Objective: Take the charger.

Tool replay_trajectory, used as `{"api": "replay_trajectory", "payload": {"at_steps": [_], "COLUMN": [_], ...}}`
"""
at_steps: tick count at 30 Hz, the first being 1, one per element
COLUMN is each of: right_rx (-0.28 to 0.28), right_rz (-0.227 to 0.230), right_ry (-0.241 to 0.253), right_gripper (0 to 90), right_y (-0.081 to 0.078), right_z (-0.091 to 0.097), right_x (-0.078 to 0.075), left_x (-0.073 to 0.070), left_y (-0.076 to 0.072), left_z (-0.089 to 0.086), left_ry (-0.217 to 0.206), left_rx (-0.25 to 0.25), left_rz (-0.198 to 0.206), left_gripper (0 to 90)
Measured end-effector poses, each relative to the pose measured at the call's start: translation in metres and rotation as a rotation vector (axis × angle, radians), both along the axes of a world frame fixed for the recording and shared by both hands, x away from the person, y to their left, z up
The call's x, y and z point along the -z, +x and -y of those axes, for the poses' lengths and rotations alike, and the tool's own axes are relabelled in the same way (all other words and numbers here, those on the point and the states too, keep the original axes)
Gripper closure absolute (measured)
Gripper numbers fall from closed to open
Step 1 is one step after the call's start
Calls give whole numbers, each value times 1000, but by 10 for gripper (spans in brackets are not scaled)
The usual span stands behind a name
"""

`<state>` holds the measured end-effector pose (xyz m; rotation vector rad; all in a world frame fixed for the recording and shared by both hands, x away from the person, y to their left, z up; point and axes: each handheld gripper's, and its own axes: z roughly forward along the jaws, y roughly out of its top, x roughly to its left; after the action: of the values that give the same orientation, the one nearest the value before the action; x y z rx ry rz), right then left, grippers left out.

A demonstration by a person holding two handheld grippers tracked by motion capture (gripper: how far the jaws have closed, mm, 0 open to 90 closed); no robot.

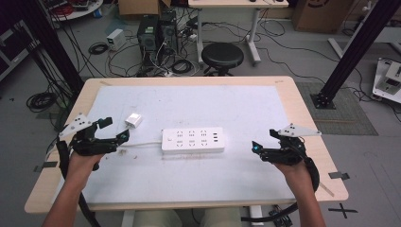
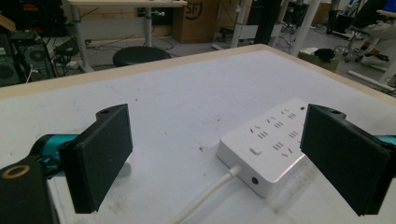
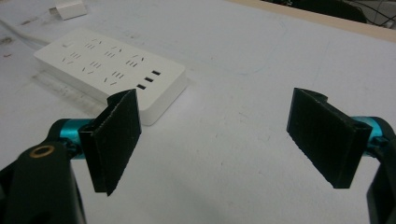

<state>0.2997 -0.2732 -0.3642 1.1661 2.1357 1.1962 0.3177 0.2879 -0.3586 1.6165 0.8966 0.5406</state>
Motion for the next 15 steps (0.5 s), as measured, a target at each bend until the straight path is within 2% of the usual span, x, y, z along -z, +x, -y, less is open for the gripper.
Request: {"api": "replay_trajectory", "payload": {"at_steps": [9, 14, 15], "right_rx": [4, -2, -2], "right_rz": [-7, -19, -19], "right_ry": [-19, -23, -23], "right_gripper": [180, 180, 180], "right_y": [2, 5, 5], "right_z": [1, -2, -2], "right_x": [-8, -8, -8], "left_x": [-14, -12, -12], "left_y": [34, 53, 53], "left_z": [-2, -7, -7], "left_ry": [62, 46, 46], "left_rx": [15, 15, 15], "left_rz": [2, -18, -18], "left_gripper": [92, 92, 92]}}
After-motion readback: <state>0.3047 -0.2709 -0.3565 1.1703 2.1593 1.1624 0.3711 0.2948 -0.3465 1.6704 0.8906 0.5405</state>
